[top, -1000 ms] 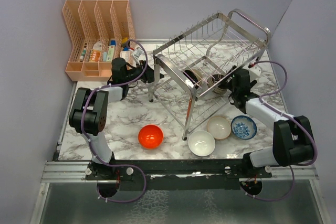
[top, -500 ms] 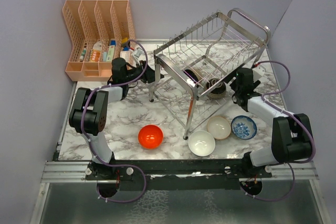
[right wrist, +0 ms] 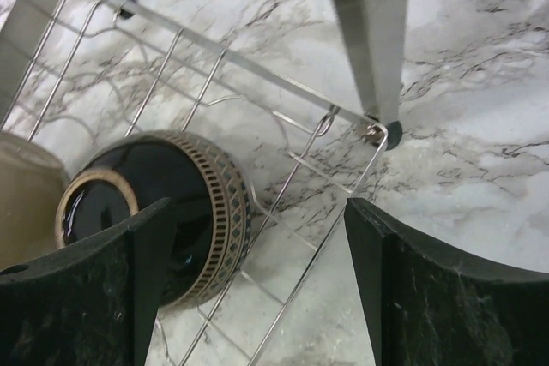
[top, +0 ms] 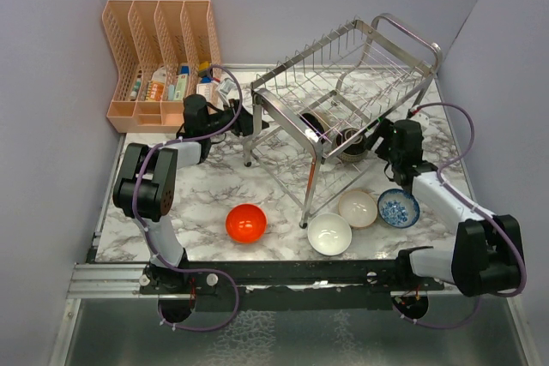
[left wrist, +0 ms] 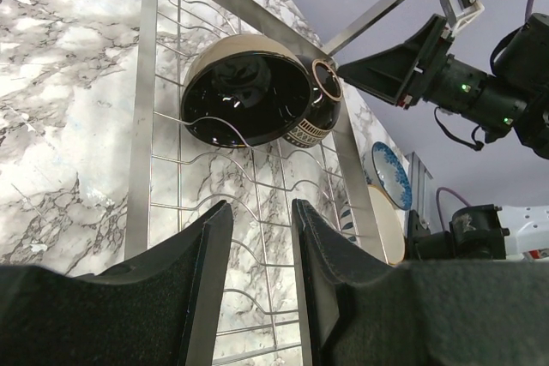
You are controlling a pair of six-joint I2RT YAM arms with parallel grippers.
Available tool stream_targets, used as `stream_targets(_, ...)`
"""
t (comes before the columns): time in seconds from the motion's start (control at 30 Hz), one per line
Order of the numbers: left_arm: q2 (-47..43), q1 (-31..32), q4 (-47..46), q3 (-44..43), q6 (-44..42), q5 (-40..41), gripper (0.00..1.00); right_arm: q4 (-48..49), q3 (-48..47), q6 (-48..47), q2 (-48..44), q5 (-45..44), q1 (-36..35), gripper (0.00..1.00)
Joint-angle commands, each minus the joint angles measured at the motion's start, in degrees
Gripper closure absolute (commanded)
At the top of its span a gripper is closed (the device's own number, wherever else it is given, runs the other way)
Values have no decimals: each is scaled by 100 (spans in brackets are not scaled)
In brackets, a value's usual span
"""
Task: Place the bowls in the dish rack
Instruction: Move the bowl to the dish rack.
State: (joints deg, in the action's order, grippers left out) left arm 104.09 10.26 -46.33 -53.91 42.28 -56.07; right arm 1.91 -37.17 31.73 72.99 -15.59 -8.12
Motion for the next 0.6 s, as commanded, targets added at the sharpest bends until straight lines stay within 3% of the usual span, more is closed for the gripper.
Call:
stream_targets(0.0,-135,20,-272,-24,39,25,63,-409,84,-438,-485,826,39,21)
stream_targets(0.17,-150,29,-282,-7,33,35,63,-294,350,-729,-939,1398,43,22)
stream_targets(0.57,-141,37,-167,-53,-63,26,63,113,4,-749,-292,1586,43,31)
